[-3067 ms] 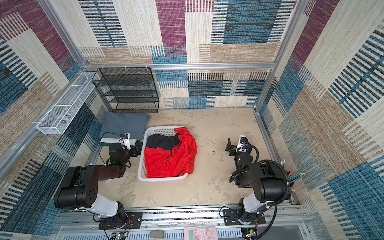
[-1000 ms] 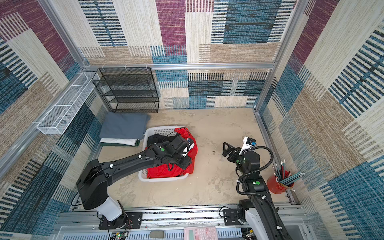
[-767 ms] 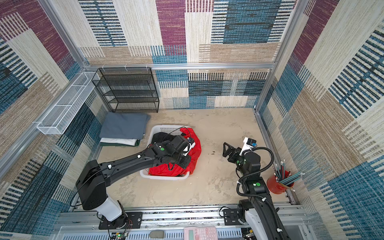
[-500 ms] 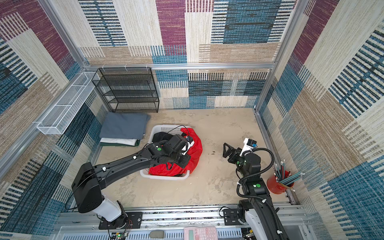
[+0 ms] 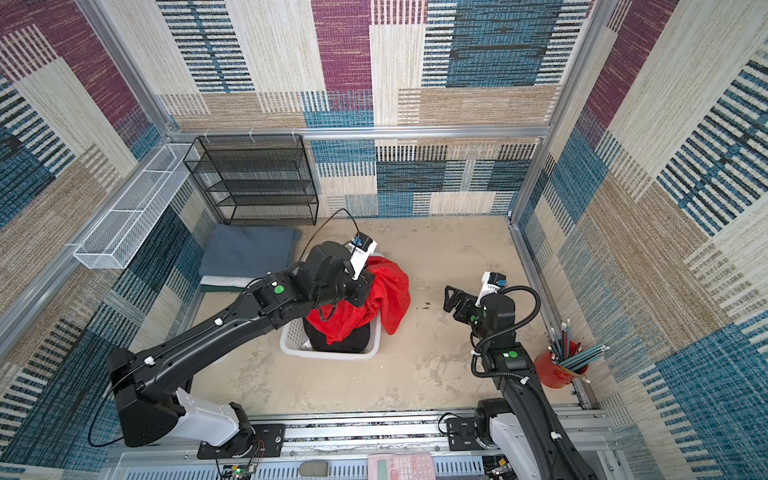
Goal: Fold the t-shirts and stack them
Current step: 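Reach the left gripper into the basket and grasp the red t-shirt, then lift the red t-shirt out of the basket with the left gripper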
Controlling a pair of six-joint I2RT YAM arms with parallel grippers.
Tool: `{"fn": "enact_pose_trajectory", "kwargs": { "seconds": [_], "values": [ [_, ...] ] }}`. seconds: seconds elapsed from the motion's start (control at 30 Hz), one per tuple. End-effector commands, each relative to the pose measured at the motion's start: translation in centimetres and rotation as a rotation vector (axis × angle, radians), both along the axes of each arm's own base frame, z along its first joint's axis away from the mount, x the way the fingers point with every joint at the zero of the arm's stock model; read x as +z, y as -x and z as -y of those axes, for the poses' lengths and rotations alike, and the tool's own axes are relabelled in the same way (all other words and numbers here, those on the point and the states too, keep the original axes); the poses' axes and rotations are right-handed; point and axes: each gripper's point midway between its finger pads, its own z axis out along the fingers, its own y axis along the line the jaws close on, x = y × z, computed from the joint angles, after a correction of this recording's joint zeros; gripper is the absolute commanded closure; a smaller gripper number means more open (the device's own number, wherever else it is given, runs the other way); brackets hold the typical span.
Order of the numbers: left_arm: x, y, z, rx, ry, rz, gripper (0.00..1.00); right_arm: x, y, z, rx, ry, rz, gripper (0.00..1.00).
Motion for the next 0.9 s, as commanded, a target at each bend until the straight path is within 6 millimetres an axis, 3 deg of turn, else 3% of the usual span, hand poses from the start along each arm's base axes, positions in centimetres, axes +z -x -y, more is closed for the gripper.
{"fn": "enact_pose_trajectory", "kwargs": {
  "seconds": [0.0, 0.17, 0.4, 0.53, 0.63, 0.73, 0.87],
  "values": [
    [6.5, -1.2, -1.6, 0.069, 0.078, 0.196, 1.00, -0.3, -0.1, -1.3, 0.066, -0.028, -0.030, 0.01],
    [11.7, -0.5, -5.4, 0.152, 0.120, 0.329, 1.00, 0.4, -0.2, -3.0, 0.133, -0.086, -0.014, 0.01],
    [16.4, 0.3, -16.9, 0.509, 0.091, 0.529, 1.00, 0.8, 0.0, -6.4, 0.228, -0.124, -0.031, 0.01],
    [17.1, 1.8, -21.2, 0.615, 0.108, 0.559, 1.00, 0.8, -0.2, -8.8, 0.275, -0.118, -0.051, 0.01],
    [17.2, 2.8, -23.4, 0.677, 0.116, 0.575, 1.00, 1.0, -0.5, -11.3, 0.326, -0.122, -0.058, 0.01],
    [16.6, 3.5, -24.9, 0.718, 0.123, 0.577, 1.00, 0.8, -0.6, -14.4, 0.388, -0.113, -0.071, 0.01],
    [14.7, 3.4, -25.1, 0.724, 0.130, 0.544, 1.00, -0.2, -0.7, -19.2, 0.509, -0.073, -0.109, 0.01]
  ]
}}
